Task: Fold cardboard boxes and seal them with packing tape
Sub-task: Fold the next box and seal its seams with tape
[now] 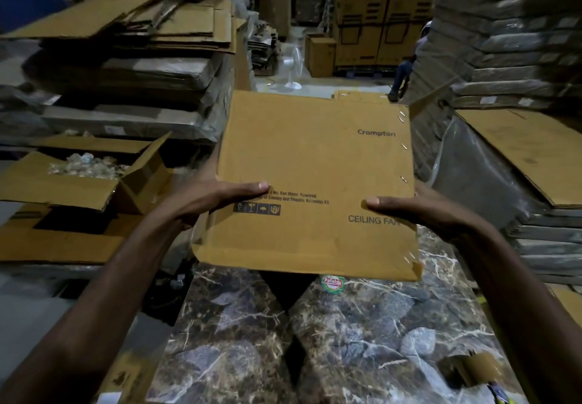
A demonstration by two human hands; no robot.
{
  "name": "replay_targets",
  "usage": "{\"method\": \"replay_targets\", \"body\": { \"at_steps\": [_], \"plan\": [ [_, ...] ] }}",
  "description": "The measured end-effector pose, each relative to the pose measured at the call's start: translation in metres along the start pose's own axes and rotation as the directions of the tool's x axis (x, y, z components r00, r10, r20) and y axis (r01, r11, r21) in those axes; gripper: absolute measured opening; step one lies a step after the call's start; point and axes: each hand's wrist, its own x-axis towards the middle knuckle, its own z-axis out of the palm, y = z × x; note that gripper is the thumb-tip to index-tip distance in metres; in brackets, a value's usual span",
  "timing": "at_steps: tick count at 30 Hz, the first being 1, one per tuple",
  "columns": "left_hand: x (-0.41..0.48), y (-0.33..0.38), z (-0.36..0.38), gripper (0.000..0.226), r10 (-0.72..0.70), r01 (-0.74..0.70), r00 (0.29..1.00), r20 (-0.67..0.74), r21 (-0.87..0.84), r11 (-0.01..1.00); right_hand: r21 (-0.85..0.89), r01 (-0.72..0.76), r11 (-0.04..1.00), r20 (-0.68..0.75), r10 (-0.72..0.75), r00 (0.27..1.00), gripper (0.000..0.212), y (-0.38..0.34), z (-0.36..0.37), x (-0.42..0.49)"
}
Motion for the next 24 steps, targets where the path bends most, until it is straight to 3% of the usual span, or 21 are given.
{"method": "replay_targets", "body": {
  "at_steps": [2, 6, 9, 14, 20, 24],
  "plan": [
    [-0.009, -0.011, 0.001, 0.127, 0.069, -0.067, 0.997, -0.034, 0.04, 0.997, -0.046, 0.032, 0.998, -0.021, -0.033, 0.999, 0.09, 0.001, 0.0, -0.004],
    [-0.038, -0.058, 0.036, 0.12, 0.139, -0.134, 0.978, -0.154, 0.042, 0.99, -0.126, 0.058, 0.99, -0.098, -0.071, 0.993, 0.097, 0.027, 0.02, -0.017],
    [-0.056, -0.109, 0.07, 0.123, 0.029, -0.026, 0.974, -0.225, 0.016, 1.0, -0.098, -0.006, 0.995, -0.198, -0.014, 0.98, 0.099, 0.081, 0.054, -0.03],
    [-0.09, -0.175, 0.122, 0.128, -0.157, 0.153, 0.968, -0.193, -0.033, 0.988, -0.052, -0.133, 0.99, -0.274, 0.114, 0.955, 0.105, 0.175, 0.103, -0.061],
    [-0.113, -0.221, 0.14, 0.115, -0.299, 0.281, 0.939, -0.168, -0.122, 0.952, -0.174, -0.234, 0.956, -0.295, 0.176, 0.939, 0.053, 0.22, 0.135, -0.081],
    [-0.115, -0.225, 0.141, 0.118, -0.363, 0.325, 0.916, -0.172, -0.214, 0.921, -0.119, -0.228, 0.966, -0.277, 0.188, 0.942, 0.082, 0.238, 0.144, -0.082]
  ]
}}
